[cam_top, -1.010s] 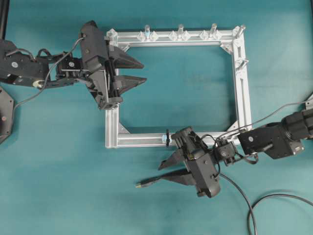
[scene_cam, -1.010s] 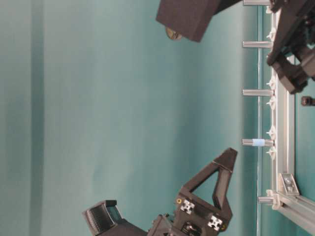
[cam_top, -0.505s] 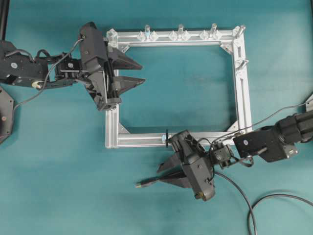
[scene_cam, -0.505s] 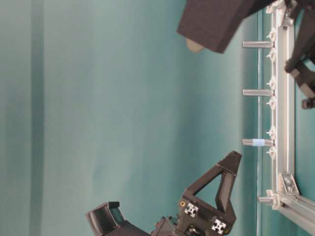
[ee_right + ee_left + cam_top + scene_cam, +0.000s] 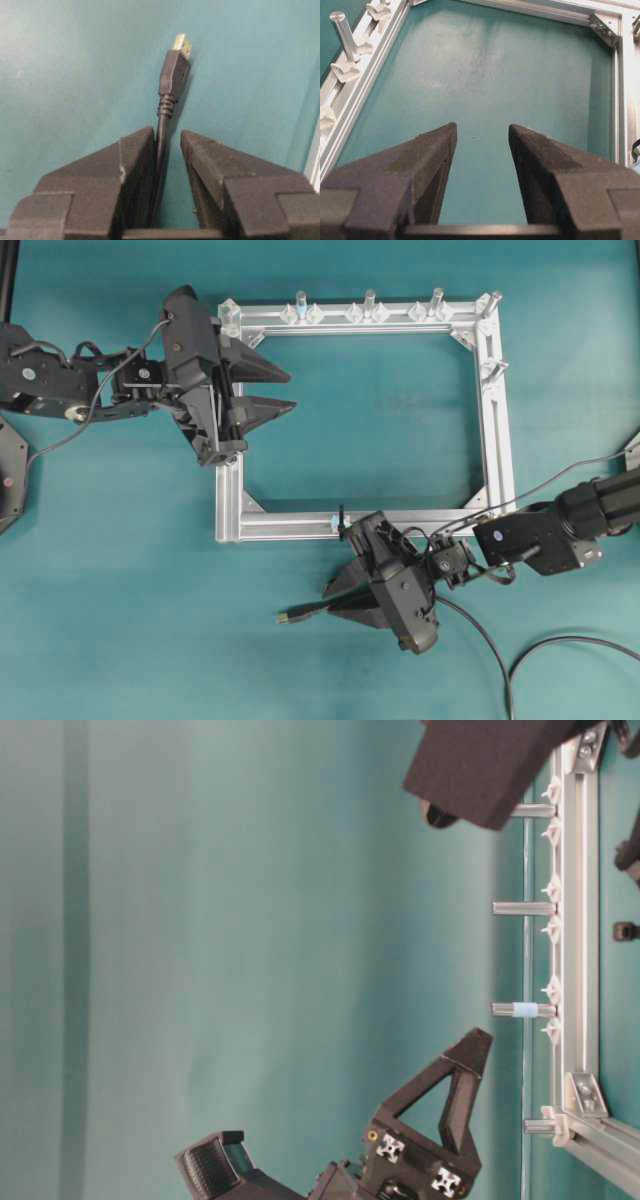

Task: Insert the wire through the string loop located in the center.
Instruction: 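Lift the cable and carry the plug left toward the zip-tie loop, then push the USB plug leftward through the black zip-tie loop with the right gripper, then move the left gripper right and grasp the plug tip past the loop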

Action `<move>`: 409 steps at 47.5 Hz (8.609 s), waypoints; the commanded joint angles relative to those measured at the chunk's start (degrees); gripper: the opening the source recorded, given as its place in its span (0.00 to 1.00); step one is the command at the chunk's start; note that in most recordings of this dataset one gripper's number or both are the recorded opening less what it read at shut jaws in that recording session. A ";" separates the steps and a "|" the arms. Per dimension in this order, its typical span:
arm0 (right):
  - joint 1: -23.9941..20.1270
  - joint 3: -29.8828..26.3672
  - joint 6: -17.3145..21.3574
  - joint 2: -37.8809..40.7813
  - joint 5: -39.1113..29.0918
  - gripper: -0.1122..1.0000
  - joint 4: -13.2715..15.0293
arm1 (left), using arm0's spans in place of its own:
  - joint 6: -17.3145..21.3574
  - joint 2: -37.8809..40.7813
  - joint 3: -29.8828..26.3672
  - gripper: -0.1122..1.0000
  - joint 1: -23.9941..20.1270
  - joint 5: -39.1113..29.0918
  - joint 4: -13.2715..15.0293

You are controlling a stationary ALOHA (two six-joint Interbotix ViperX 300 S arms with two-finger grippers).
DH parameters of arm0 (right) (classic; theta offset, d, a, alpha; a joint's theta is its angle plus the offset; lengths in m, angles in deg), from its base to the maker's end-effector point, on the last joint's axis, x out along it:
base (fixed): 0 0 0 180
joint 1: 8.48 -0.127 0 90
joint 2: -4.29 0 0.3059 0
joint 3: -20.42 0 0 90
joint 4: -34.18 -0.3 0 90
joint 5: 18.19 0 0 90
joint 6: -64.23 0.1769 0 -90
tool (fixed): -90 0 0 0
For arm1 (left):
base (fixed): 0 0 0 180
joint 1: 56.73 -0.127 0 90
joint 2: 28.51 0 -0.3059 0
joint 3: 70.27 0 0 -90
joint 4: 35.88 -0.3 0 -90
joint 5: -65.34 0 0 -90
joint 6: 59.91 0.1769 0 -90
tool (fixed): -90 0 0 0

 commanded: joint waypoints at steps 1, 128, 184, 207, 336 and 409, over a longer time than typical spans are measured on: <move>-0.44 -1.14 0.00 -1.05 0.00 0.43 0.09 | 0.09 -1.23 -0.44 0.54 0.09 0.26 -0.18; -0.88 3.16 1.76 -16.96 -16.79 0.16 0.09 | 0.09 -1.23 -0.35 0.54 0.09 0.26 -0.18; 7.73 17.49 1.93 -32.08 -22.85 0.16 -1.14 | -0.09 -1.32 -0.53 0.54 0.79 0.35 -0.18; 8.09 17.58 2.02 -32.08 -23.29 0.16 -1.49 | -0.09 -1.32 -0.70 0.54 1.23 0.26 -0.18; 10.20 3.08 2.11 -17.75 -22.50 0.16 -1.49 | 0.00 -1.32 -0.26 0.54 1.32 -1.67 -0.18; 10.20 3.43 2.02 -17.75 -21.53 0.16 -1.23 | -0.09 -1.05 -2.02 0.54 16.44 -3.78 -0.18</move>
